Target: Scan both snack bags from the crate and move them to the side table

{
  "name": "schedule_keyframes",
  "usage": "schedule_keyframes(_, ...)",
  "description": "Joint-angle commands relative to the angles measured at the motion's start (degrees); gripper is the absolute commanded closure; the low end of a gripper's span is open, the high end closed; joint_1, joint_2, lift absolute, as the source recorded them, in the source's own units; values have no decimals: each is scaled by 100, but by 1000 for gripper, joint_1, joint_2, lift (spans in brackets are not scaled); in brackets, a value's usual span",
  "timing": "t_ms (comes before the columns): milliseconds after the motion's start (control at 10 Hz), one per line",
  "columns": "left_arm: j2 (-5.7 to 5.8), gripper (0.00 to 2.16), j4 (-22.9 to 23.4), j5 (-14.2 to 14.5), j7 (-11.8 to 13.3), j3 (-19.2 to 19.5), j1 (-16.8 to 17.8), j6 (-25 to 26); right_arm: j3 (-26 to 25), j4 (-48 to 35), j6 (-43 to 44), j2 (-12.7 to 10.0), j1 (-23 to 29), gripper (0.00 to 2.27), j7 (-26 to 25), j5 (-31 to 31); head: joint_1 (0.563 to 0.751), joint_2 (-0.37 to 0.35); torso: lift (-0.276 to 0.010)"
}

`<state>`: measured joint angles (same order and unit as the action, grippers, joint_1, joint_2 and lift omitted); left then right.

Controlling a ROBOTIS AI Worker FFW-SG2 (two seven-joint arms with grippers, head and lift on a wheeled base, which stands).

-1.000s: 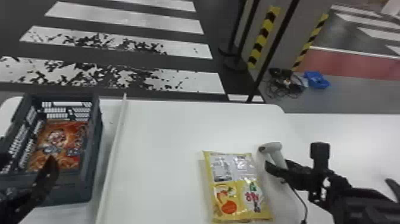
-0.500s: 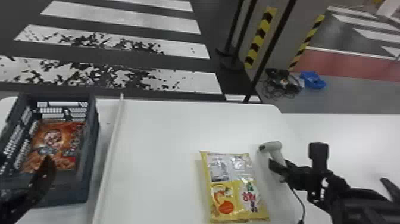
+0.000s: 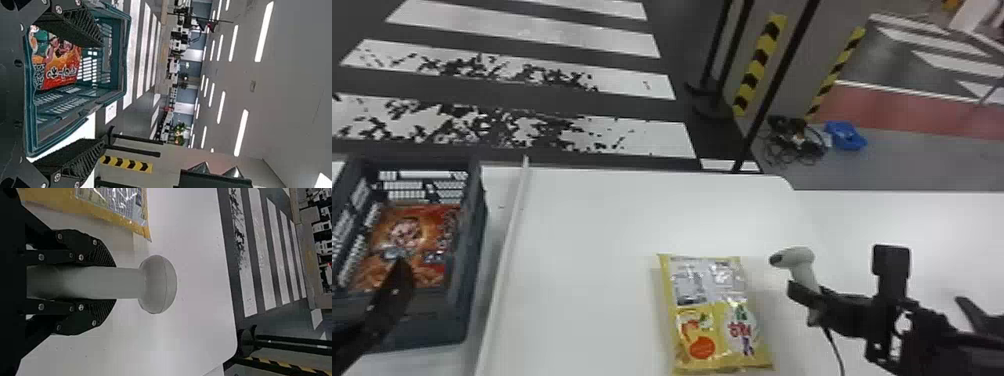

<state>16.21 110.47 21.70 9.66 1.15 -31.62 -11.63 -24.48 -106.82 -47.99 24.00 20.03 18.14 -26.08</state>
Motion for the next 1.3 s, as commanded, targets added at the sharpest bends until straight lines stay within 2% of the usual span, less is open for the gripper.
schedule_keyframes(0, 5, 144, 36, -7, 0, -18, 33, -1, -250, -849, -453, -194, 352, 2246, -3, -99, 695, -271, -95)
schedule_keyframes(300, 23, 144, 53, -43, -8, -53, 15, -18, -250, -1473, -875, -405, 537, 2246, 15, -337, 695, -232, -95)
schedule_keyframes(600, 40, 144, 53, -113, -70, -45, -29, -141, 145, -1623, -910, -686, 572, 2246, 94, -337, 695, -171, -95)
schedule_keyframes(900, 40, 144, 44, -104, -61, -36, -29, -159, 505, -1535, -875, -695, 326, 2246, 59, -55, 695, -111, -95)
schedule_keyframes(1200, 40, 144, 44, -87, -61, 26, -29, -177, 558, -1104, -805, -572, 97, 2246, 94, 24, 695, -96, -95)
